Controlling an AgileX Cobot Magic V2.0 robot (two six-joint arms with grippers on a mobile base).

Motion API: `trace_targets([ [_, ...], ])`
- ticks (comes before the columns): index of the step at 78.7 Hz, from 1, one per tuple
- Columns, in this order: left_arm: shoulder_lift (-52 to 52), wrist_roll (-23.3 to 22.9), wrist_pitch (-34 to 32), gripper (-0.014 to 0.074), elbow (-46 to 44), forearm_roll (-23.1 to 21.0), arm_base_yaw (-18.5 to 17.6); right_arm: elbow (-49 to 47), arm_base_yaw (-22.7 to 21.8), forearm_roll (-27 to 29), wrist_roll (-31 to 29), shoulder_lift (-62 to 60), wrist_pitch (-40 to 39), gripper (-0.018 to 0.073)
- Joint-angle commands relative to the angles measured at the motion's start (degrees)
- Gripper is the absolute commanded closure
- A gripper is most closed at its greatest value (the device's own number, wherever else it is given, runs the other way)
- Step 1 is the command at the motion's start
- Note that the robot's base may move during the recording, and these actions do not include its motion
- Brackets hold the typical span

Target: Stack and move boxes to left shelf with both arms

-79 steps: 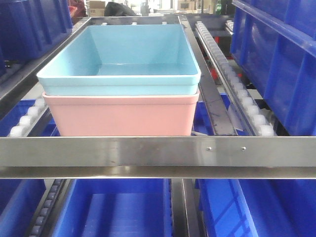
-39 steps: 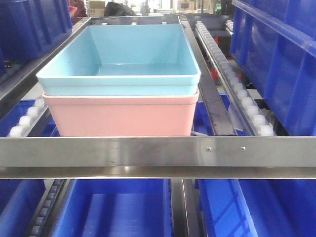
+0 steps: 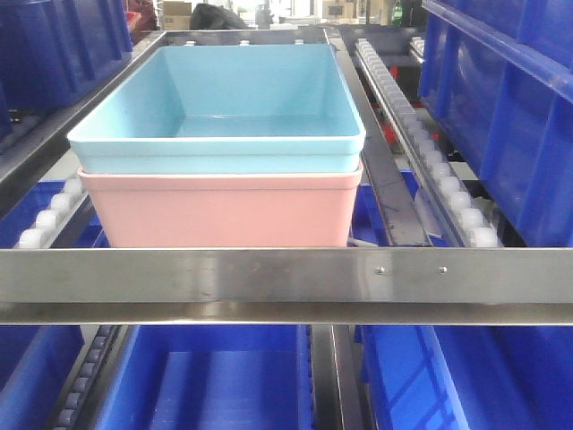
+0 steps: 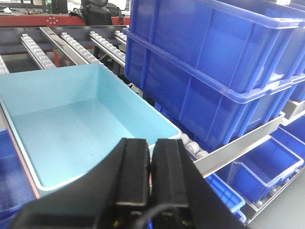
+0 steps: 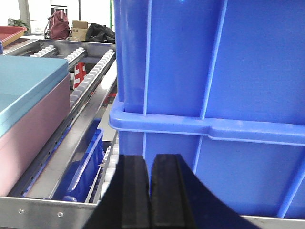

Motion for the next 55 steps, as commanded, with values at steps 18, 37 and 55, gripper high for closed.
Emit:
trace_targets([
  [18,0.1,0.2,-4.8,0.0598,-1.5,0.0,-0.4,-1.3,-0.2,0.1,0.0,-1.1,-5.4,0.0507],
  [37,-6.8,6.2,-4.1,0.0597,4.5,-6.3,10.7,-1.3,-0.2,0.1,0.0,-1.1,-5.4,0.0507],
  [55,-21.5,22.9,-5.9,0.0597,15.5,-23.2,31.6,-1.3,-0.2,0.1,0.0,-1.1,-5.3,0.0507],
])
